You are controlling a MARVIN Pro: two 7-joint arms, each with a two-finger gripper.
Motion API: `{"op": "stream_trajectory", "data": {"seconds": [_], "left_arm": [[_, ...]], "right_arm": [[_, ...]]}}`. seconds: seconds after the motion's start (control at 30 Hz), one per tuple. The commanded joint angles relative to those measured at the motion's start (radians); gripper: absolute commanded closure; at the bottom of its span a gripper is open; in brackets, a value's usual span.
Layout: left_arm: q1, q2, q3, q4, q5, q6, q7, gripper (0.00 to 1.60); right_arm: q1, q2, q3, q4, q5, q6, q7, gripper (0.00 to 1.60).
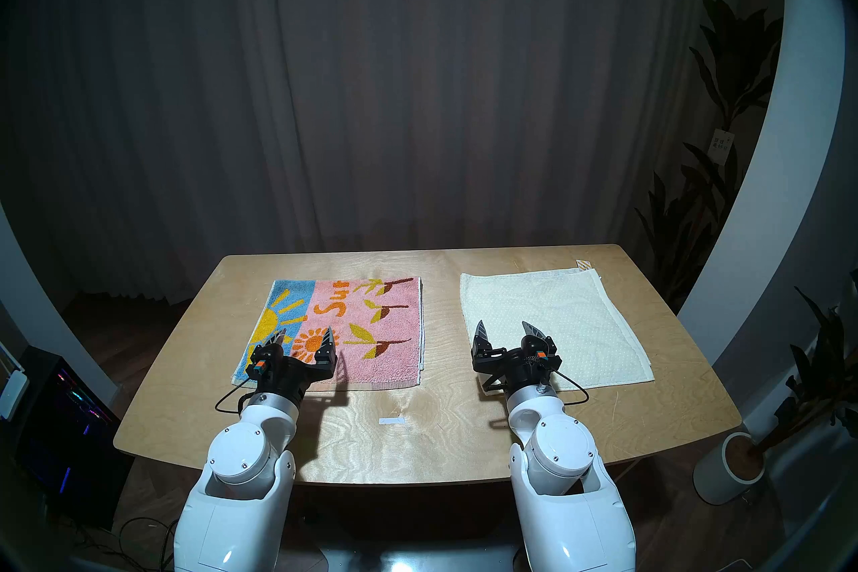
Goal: Fold each towel twice and stack them on table
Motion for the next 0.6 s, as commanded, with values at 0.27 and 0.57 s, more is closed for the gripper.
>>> {"op": "stream_trajectory", "data": {"seconds": [0.27,0.57], "left_arm": [[0.06,-0.044,-0.058,-0.156,-0.389,0.04,-0.002,0.0],[0.13,-0.06,-0.073,-0.204,-0.599,0.085,-0.007,0.0]], "right_arm": [[-0.013,-0.028,0.005,-0.129,0.278,0.137,-0.013,0.0],[-0.043,-0.037,0.026,-0.177,0.44,0.244,-0.055,0.0]]}}
